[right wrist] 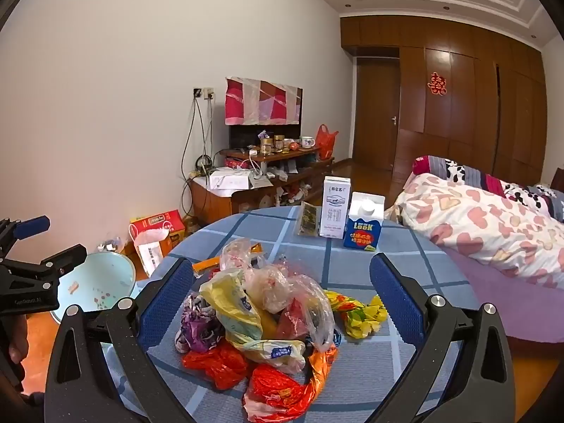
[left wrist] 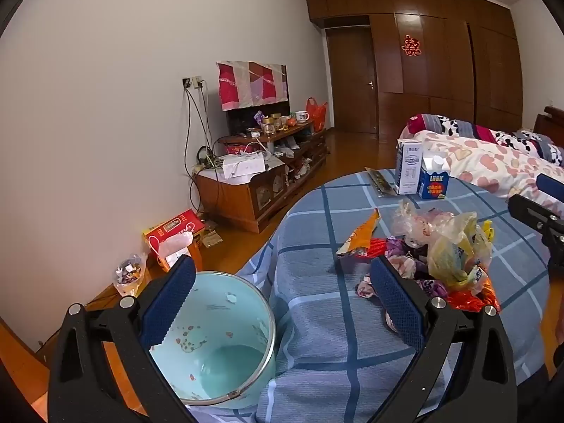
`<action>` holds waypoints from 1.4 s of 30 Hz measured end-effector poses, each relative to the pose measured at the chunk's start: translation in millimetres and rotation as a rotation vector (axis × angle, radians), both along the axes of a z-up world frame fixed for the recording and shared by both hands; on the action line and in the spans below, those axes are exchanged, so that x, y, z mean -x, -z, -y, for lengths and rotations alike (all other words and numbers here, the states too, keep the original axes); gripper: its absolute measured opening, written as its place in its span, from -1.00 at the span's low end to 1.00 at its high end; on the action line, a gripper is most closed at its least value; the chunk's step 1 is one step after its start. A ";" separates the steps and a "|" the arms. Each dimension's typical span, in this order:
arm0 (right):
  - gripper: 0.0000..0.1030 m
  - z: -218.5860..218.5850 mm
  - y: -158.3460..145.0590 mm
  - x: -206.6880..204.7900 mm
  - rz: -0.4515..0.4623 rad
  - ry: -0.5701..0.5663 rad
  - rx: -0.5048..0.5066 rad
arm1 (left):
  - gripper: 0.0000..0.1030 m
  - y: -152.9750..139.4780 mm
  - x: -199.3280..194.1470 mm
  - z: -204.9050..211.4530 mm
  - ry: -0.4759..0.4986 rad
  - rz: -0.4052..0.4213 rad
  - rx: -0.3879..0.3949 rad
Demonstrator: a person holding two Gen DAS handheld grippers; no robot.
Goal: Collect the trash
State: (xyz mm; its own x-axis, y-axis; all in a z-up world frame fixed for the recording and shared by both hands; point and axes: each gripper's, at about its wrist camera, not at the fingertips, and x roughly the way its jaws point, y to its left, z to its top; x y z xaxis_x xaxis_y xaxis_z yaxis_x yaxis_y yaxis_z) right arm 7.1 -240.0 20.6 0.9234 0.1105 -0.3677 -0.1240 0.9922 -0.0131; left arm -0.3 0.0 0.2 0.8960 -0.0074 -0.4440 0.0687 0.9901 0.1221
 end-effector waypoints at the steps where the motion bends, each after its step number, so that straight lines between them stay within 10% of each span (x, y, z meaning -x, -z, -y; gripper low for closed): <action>1: 0.91 -0.4 0.1 -0.4 -0.005 -0.001 0.005 | 0.88 -0.3 0.5 0.2 0.002 0.000 0.001; 42: 0.91 -2.7 4.3 -3.6 -0.021 -0.008 0.001 | 0.88 3.0 -9.9 -15.6 -0.043 -0.002 0.007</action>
